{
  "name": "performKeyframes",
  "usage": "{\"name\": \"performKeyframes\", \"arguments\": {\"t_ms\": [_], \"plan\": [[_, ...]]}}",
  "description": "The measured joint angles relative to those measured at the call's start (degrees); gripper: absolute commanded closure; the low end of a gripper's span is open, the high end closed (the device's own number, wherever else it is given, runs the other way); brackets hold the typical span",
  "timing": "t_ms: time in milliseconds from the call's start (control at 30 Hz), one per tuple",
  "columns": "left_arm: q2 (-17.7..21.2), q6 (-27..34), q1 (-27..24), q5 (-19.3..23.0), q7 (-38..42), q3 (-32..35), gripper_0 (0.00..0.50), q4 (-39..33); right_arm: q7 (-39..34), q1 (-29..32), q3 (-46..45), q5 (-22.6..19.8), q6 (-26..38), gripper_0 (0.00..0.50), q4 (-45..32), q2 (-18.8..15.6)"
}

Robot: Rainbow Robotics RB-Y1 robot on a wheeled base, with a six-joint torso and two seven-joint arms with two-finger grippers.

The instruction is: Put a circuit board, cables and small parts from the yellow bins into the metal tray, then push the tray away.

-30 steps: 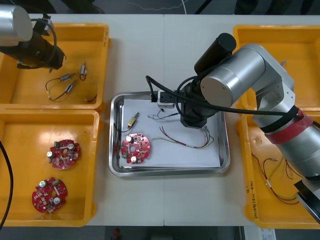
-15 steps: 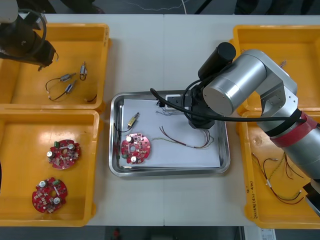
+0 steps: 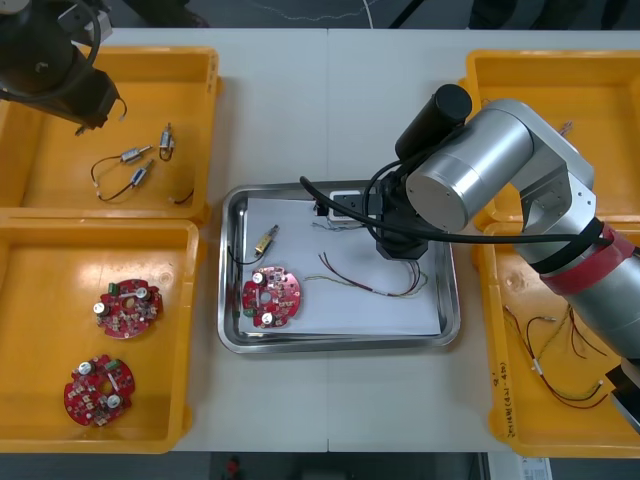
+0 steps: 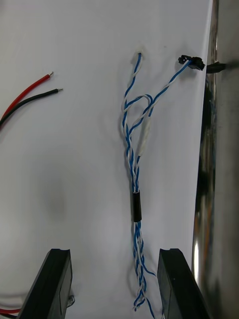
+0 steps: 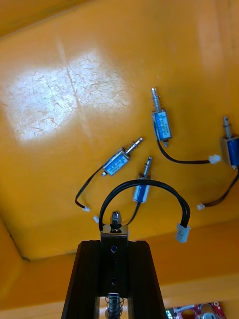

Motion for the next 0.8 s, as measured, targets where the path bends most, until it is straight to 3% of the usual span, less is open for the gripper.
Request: {"name": "performKeyframes", "arguments": {"t_ms": [300,500,800], "plan": [[0.06,6.87,2.21,4.62,0.09,0.03,0.500,-9.97,0.00,0.76,-0.23,-0.07,4.32,0.000,-5.06,-0.03],[0.06,8.42,2.94,7.49,1.05,-0.13,0.500,-15.90,0.00,2.58,-3.55,-0.12,11.18,0.000,-10.72,0.02],[0.06,8.48,2.94,10.69,18.04,-2.96,0.500,-21.44,-0.03,5.91,-13.11,-0.31,23.46,0.000,-18.91,0.18]]}}
